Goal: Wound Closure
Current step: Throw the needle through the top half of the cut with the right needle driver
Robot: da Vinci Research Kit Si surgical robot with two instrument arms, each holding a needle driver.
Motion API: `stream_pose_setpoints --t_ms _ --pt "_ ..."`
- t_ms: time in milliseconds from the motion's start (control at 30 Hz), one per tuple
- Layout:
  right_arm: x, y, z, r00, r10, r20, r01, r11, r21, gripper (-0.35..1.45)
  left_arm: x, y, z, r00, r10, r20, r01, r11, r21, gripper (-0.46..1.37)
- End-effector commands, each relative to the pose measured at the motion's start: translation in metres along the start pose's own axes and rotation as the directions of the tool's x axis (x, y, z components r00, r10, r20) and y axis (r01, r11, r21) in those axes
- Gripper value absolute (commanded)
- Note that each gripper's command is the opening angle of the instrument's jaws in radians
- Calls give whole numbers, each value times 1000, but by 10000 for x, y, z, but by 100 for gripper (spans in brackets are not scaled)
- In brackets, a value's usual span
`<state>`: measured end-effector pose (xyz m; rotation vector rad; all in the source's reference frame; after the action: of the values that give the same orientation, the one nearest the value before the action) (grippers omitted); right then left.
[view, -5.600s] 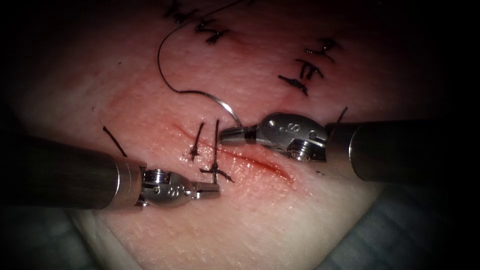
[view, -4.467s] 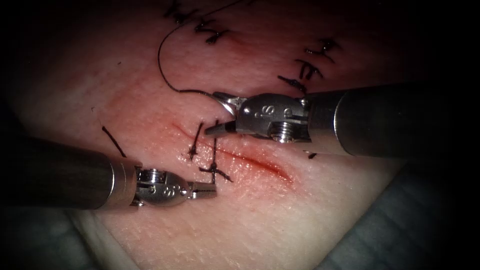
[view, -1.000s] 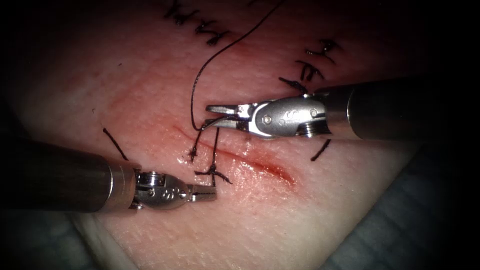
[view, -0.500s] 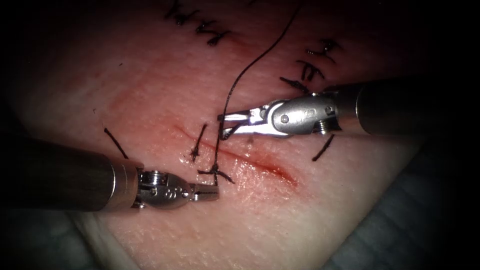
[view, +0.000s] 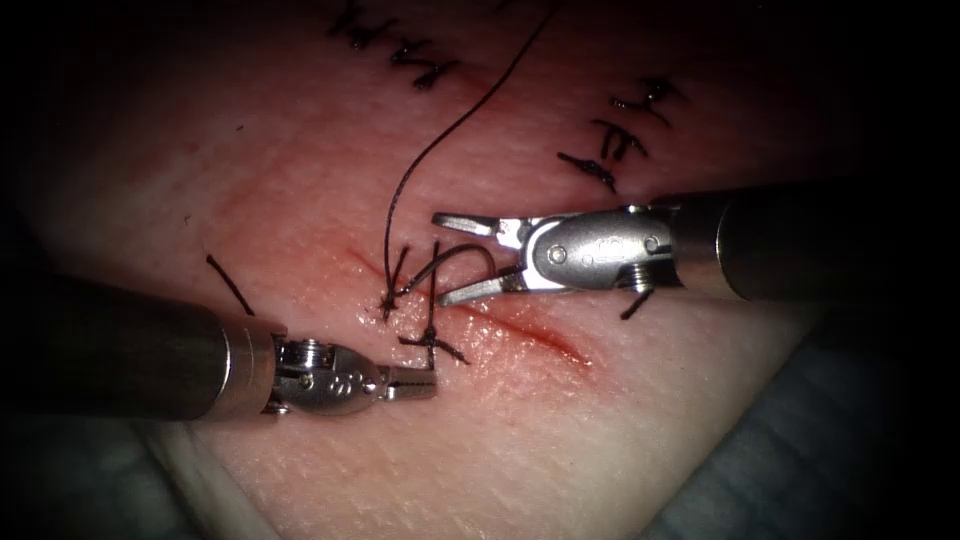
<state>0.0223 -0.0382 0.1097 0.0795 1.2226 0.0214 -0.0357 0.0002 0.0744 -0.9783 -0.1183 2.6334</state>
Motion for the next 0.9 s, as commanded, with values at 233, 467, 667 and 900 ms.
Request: stream_pose_setpoints --t_ms 233,467,667,900 --pt "27 -2 -4 980 -83 179 107 986 -129 138 0 0 0 1000 0 0 0 1000 -4 -35" --pt "53 -29 4 927 -222 302 271 953 -133 134 0 0 0 1000 0 0 0 1000 -4 -35" --pt "55 -35 6 891 -296 343 367 916 -162 130 -1 2 1 1000 1 0 -1 1000 -2 -35" --pt "52 -43 10 855 -385 346 474 852 -223 128 -3 2 -1 1000 3 -1 -3 1000 -3 -35"
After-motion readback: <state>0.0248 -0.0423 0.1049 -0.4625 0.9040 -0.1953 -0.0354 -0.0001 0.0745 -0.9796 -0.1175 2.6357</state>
